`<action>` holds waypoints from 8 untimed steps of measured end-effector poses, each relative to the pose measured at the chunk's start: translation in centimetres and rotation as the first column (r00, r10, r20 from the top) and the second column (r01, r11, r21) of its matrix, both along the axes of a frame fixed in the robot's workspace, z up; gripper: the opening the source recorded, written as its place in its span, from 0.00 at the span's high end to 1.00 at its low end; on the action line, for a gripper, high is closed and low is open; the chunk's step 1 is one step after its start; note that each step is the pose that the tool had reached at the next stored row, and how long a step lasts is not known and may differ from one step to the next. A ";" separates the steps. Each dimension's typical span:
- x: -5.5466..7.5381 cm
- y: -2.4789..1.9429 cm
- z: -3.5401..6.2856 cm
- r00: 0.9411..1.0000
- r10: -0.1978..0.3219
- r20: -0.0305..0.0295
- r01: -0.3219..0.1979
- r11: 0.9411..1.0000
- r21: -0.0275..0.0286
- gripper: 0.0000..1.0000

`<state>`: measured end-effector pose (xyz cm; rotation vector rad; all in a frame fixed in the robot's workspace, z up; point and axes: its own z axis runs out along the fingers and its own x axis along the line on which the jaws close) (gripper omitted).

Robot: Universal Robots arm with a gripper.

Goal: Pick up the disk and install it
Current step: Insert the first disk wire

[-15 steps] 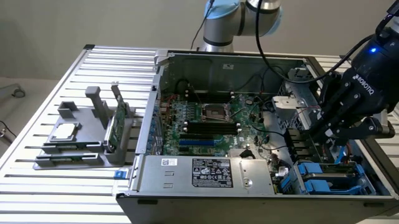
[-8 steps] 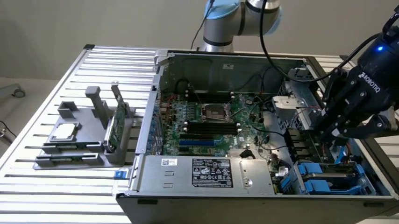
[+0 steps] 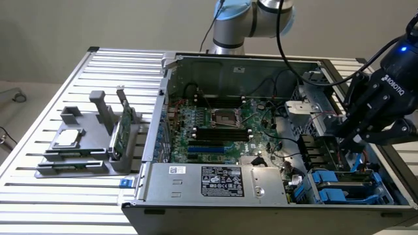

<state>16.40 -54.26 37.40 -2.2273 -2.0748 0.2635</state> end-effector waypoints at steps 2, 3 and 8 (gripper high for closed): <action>0.2 0.06 0.02 1.000 -0.006 0.000 0.006 1.000 -0.016 0.67; 0.3 0.08 0.02 1.000 -0.010 0.000 0.010 1.000 -0.025 0.67; 0.8 0.24 0.02 1.000 -0.024 0.001 0.024 0.998 -0.063 0.67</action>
